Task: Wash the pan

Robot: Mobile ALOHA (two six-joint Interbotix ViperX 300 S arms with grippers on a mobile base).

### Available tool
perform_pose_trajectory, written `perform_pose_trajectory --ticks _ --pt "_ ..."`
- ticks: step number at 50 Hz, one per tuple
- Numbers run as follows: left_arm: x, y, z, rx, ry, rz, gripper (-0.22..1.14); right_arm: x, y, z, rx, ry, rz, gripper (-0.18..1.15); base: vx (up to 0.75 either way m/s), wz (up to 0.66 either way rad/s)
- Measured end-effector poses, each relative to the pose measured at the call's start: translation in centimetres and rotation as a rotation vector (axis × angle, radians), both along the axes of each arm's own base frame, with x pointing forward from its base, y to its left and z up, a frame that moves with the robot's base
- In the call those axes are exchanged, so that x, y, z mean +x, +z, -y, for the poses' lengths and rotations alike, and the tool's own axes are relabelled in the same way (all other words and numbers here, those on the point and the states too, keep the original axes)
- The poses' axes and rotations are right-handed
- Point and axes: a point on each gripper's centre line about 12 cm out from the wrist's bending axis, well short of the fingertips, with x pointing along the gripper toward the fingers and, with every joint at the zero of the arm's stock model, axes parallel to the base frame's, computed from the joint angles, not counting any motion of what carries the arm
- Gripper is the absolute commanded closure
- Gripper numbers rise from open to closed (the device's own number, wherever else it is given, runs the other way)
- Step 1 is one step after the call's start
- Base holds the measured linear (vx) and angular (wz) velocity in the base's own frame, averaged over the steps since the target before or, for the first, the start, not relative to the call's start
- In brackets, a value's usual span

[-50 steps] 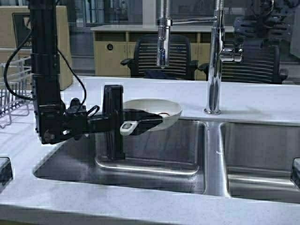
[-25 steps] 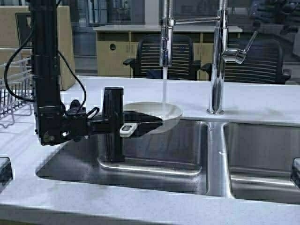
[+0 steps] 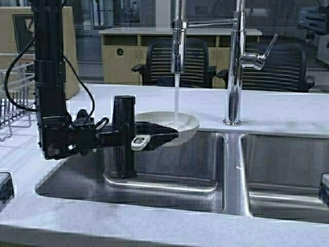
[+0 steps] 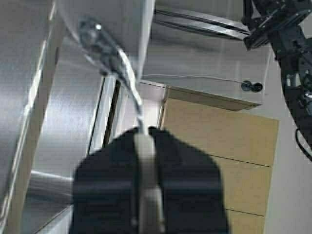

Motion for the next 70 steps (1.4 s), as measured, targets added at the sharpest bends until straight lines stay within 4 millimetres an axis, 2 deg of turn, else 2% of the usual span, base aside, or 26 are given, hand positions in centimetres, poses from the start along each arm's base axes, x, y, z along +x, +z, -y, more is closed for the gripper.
perform_pose_trajectory --ticks 3,5,12,23,30,38,46,51,55,63,70 --pt "0.0 0.0 0.0 0.0 -0.002 0.0 0.9 0.3 -0.6 -0.6 0.002 0.014 -0.015 0.97 0.0 0.0" --pt "-0.1 0.0 0.1 -0.001 -0.003 -0.001 0.9 0.5 -0.8 -1.0 0.002 0.023 -0.02 1.04 0.0 0.0" --pt "0.0 0.0 0.0 0.001 0.0 -0.001 0.9 1.8 -1.1 -2.8 0.001 0.062 -0.015 0.89 0.0 0.0" --pt "0.0 0.0 0.0 -0.002 0.0 0.002 0.9 3.9 -0.9 -6.9 -0.001 0.142 0.014 0.92 0.0 0.0" --pt "0.1 0.0 0.0 -0.003 0.0 0.001 0.9 4.9 -0.4 -8.8 -0.012 0.184 0.027 0.92 0.0 0.0" --pt "0.2 -0.5 0.1 -0.005 -0.001 -0.002 0.9 5.7 1.1 -11.0 -0.043 0.241 0.062 0.92 0.0 0.0" --pt "0.6 -0.5 0.3 -0.05 0.003 0.025 0.9 5.8 1.4 -11.3 -0.075 0.264 0.059 0.92 0.0 -0.01" --pt "1.0 -0.5 0.6 -0.069 0.001 0.067 0.9 5.6 2.2 -11.3 -0.094 0.273 0.068 0.92 0.0 0.0" --pt "1.5 -0.4 0.9 -0.069 0.004 0.124 0.9 4.7 4.1 -11.3 -0.109 0.28 0.098 0.92 0.0 0.0" --pt "2.8 0.2 1.4 -0.039 0.017 0.289 0.9 2.0 8.2 -10.6 -0.138 0.273 0.174 0.92 0.0 0.0" --pt "3.3 0.2 1.6 -0.012 0.048 0.336 0.9 -1.0 9.2 -9.4 -0.14 0.249 0.189 0.92 0.0 0.0"
